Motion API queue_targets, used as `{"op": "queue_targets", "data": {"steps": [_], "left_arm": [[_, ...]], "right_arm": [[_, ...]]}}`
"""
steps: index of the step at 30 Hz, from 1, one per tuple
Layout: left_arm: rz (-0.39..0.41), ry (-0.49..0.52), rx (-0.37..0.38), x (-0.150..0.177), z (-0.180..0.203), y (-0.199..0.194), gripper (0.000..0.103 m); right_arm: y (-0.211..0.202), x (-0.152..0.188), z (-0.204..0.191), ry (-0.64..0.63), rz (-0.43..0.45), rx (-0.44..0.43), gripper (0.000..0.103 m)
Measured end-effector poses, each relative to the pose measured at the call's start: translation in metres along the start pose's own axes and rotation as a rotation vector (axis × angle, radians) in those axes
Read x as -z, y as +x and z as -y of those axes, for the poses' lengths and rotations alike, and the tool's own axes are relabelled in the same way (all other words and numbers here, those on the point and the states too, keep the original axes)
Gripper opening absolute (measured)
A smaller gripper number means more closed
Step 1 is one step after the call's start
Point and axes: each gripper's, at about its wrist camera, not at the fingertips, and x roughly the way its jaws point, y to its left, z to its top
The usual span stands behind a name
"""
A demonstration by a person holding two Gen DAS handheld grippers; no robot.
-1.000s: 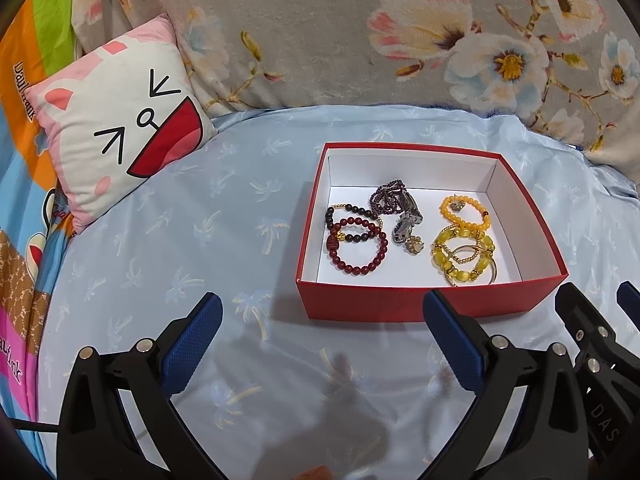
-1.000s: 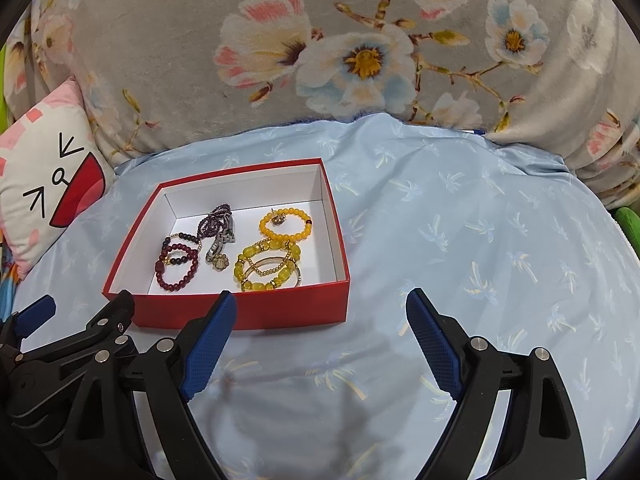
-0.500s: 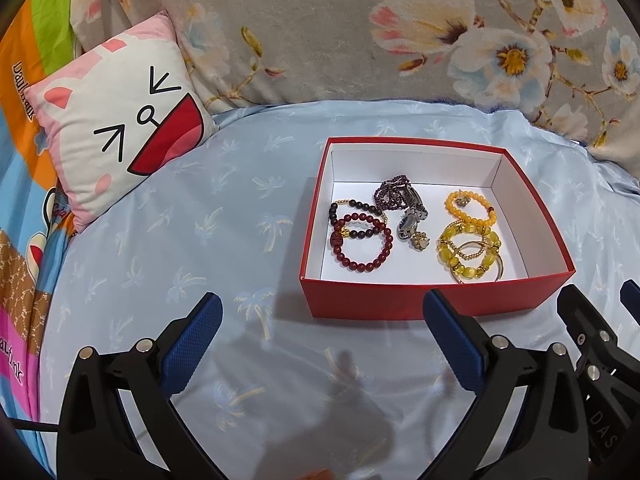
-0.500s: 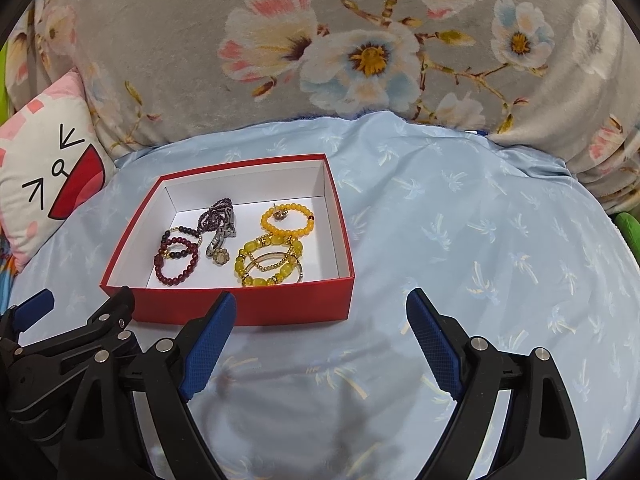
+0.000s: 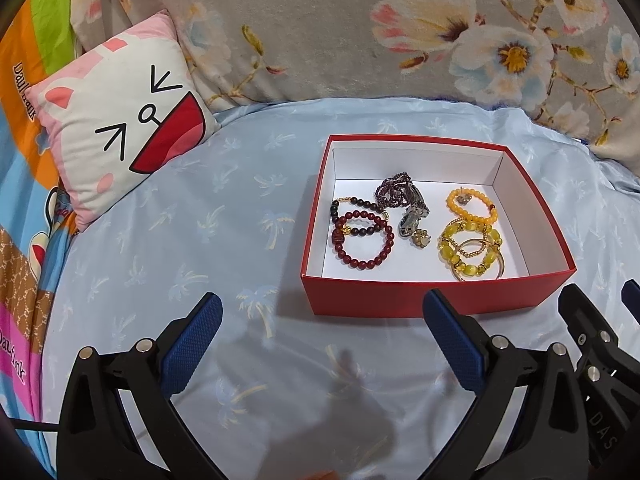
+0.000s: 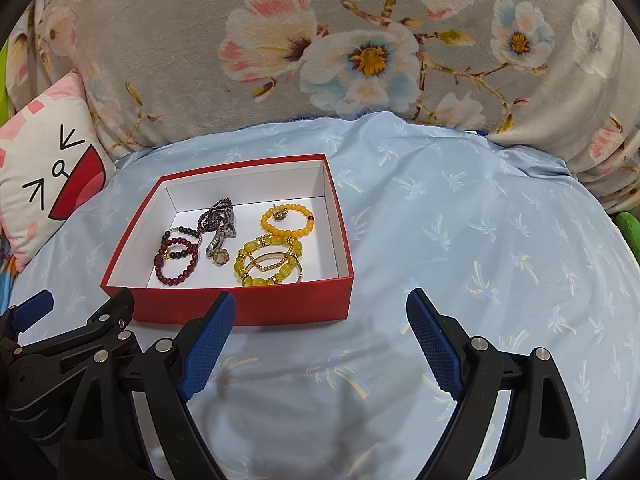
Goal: Organize jewelry
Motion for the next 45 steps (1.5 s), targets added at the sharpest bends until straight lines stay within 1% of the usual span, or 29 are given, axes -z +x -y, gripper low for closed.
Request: {"op": "queue_targets", "data": {"steps": [18,27,45], "left_arm": [[0.017,-0.004,-0.032,0.0037,-0.0011,-0.0032,0.096],[0.017,-0.035,-0.017,0.0051,-0.0063,-0.0020,0.096],[0.024,-0.031,-0.024,0.0055,-0.0055,-0.0022,0.096]], "right_arm": [[0.0005,0.0012,-0.0016,-0.006,-0.005,0.002,0.084],[0.0003,0.0036,-0.0044,-0.014,-0.008,0.002,0.084],[0.0004,0.0045,-0.0046,-0.014,-0.008,0.003,0.084]]}}
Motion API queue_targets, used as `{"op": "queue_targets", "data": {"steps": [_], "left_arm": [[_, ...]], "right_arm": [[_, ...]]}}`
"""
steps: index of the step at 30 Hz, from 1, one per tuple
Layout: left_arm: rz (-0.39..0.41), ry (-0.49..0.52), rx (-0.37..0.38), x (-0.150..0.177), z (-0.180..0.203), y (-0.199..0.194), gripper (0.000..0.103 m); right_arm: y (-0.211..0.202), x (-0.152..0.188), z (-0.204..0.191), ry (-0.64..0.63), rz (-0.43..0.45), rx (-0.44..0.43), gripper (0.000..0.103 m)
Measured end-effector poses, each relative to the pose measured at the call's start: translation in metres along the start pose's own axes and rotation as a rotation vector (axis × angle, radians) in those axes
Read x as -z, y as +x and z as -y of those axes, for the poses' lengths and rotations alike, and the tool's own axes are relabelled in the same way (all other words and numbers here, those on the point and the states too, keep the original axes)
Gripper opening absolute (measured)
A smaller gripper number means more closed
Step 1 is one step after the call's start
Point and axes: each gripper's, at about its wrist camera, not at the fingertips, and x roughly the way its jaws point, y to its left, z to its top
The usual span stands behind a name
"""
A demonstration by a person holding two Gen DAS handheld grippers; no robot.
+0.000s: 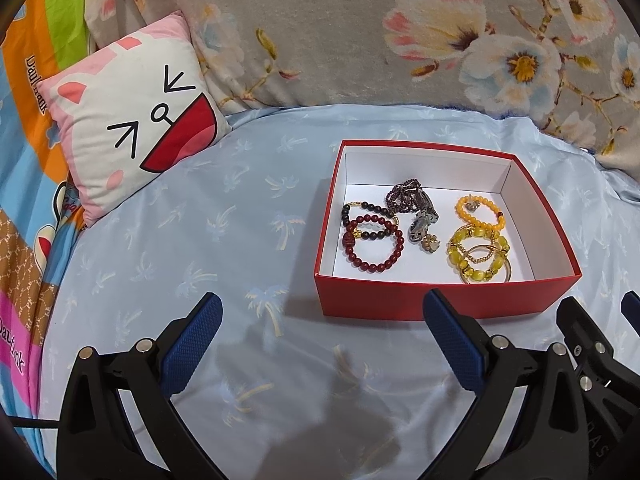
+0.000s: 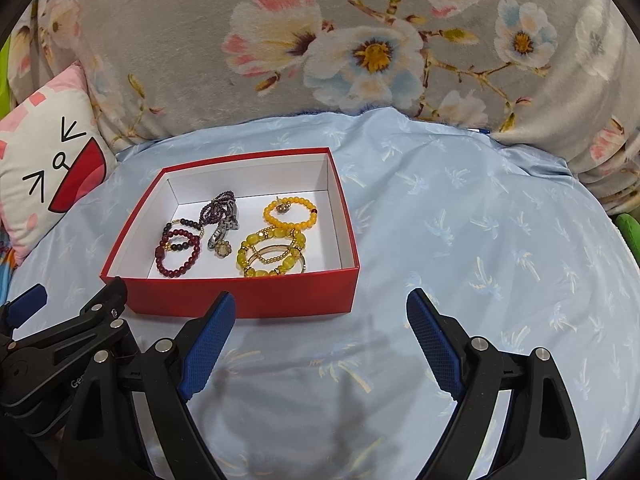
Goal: Organize jewelry
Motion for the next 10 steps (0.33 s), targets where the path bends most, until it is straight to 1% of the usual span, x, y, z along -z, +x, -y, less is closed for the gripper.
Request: {"op": "queue_targets", "data": {"steps": [10], "left_arm": [[-0.004,-0.002,-0.009,-0.0037,-0.0006,-0.0004,0.096]], "right_arm": [[0.0011,0.0010,0.0003,-0.005,-0.003,-0.001,0.084]]}}
